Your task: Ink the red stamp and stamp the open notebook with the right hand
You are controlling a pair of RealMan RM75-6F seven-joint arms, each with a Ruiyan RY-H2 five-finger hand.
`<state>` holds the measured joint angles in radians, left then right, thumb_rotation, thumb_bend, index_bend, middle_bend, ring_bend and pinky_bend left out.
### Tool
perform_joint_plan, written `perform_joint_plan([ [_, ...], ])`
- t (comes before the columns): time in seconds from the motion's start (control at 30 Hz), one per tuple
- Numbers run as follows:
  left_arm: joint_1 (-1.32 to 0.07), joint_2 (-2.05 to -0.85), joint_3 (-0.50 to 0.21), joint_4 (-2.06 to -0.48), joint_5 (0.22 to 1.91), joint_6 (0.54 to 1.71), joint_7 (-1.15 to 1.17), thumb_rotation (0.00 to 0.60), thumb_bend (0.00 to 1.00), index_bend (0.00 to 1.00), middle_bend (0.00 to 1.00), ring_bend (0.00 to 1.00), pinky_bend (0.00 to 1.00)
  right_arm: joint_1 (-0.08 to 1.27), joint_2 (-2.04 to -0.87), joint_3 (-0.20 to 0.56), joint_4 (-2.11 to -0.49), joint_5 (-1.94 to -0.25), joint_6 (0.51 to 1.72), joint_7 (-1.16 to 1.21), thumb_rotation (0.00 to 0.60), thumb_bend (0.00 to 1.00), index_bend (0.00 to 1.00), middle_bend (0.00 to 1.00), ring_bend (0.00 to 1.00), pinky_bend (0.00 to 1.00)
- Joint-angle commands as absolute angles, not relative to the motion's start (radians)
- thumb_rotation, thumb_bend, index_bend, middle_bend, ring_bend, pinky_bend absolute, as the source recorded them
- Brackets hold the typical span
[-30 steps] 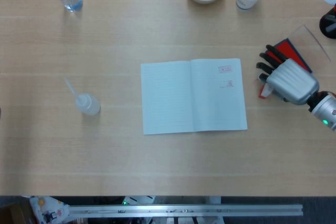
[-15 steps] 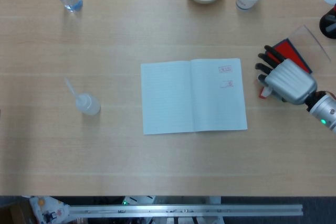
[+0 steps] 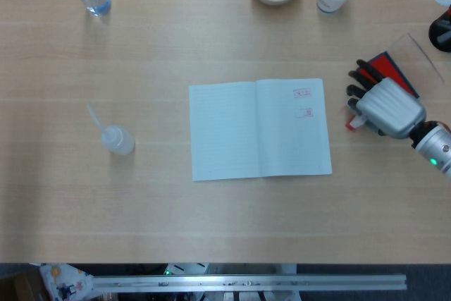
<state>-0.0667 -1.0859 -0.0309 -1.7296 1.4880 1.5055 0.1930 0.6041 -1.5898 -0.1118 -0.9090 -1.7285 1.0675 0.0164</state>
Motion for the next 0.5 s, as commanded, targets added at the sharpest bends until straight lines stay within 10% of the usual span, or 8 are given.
perform_joint_plan([
  [0.03, -0.066, -1.085, -0.03, -1.728, 1.487, 1.505, 0.19, 0.6, 0.34, 0.18, 0.16, 0.1, 0.09, 0.603, -1.585, -0.106, -0.914, -1.72, 1.068, 0.02, 0.6, 0.33, 0.62, 0.37, 0.14, 0.03],
  [0.5, -0.071, -1.075, -0.023, -1.734, 1.498, 1.49, 0.176, 0.6, 0.34, 0.18, 0.16, 0.1, 0.09, 0.603, -1.484, -0.052, -1.002, -1.627, 1.03, -0.028, 0.6, 0.33, 0.63, 0.37, 0.14, 0.03],
])
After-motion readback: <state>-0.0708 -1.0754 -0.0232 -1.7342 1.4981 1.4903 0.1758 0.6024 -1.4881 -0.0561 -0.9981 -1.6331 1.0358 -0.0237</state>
